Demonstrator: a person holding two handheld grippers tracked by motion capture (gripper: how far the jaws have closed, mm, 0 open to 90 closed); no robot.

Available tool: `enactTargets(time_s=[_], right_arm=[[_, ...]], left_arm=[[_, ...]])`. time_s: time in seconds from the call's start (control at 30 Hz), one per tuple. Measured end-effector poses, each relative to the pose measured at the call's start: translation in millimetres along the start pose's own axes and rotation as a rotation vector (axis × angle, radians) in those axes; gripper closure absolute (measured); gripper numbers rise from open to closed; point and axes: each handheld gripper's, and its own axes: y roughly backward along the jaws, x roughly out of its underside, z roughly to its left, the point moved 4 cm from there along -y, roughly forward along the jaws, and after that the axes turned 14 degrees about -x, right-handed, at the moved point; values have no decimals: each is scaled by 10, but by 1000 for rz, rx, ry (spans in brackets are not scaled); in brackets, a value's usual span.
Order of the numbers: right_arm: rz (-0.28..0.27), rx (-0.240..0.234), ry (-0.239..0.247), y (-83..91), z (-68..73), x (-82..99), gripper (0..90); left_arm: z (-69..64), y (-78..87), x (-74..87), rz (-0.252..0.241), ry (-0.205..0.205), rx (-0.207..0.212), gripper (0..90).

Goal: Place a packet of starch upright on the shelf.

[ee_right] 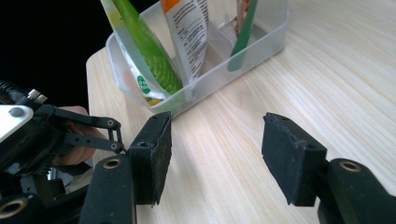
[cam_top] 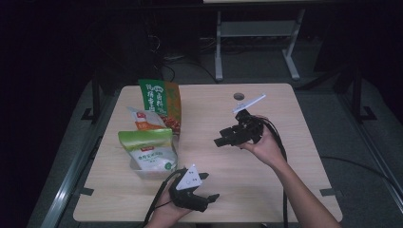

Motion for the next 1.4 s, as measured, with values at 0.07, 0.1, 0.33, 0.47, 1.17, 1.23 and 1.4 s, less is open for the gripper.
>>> enactTargets(time_s=[0.07, 0.1, 0.33, 0.47, 1.17, 1.23, 1.4], right_arm=[[-11, 8, -11, 51, -1, 44, 422], [-16, 13, -14, 79, -3, 70, 422], [-44, 40, -44, 281, -29, 270, 414], [-57, 52, -62, 380, -52, 376, 412], [-96, 71, -143, 572, -144, 918, 395], [-101, 72, -152, 584, -150, 974, 395], [-118, 72, -163, 612, -157, 1116, 392]], left_arm=[[6, 3, -4, -2, -1, -1, 255], [13, 6, -6, -4, -2, -2, 255], [17, 5, -3, -2, -1, -2, 255], [15, 0, 0, 4, -3, -2, 255], [34, -6, 13, 8, 11, 0, 255], [34, -6, 13, 7, 13, -2, 255], [37, -11, 22, 10, 12, -4, 255]])
